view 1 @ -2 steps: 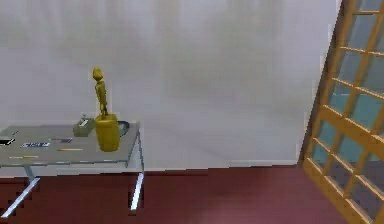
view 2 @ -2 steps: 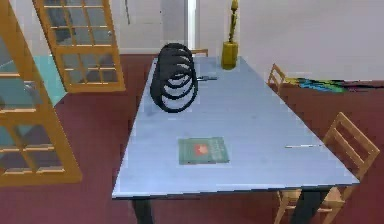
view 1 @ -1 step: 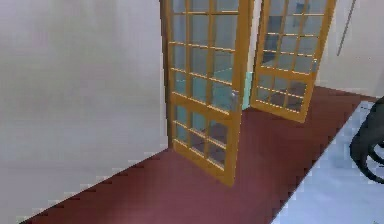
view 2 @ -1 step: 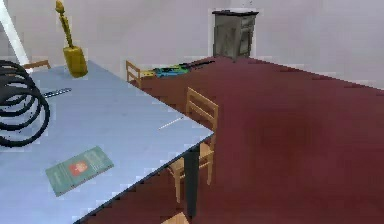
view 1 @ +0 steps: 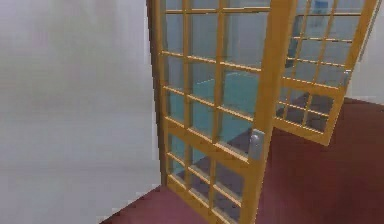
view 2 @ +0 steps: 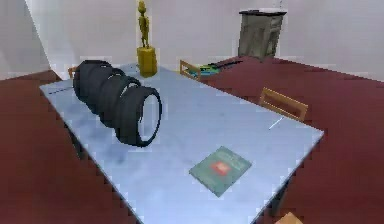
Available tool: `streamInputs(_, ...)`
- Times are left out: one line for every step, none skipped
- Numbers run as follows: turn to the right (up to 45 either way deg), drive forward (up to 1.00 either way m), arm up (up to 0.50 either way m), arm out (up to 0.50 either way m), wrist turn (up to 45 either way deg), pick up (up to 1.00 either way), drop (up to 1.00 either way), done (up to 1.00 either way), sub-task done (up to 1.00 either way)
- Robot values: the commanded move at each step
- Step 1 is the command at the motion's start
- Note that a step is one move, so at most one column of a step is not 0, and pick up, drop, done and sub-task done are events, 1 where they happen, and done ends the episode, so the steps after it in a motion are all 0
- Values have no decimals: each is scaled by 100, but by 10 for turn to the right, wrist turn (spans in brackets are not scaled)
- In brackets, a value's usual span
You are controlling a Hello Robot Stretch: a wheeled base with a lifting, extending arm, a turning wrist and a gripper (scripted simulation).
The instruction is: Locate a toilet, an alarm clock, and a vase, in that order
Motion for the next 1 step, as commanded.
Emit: streamInputs(270, 0, 0, 0, 0, 0, 0, 0, 0)
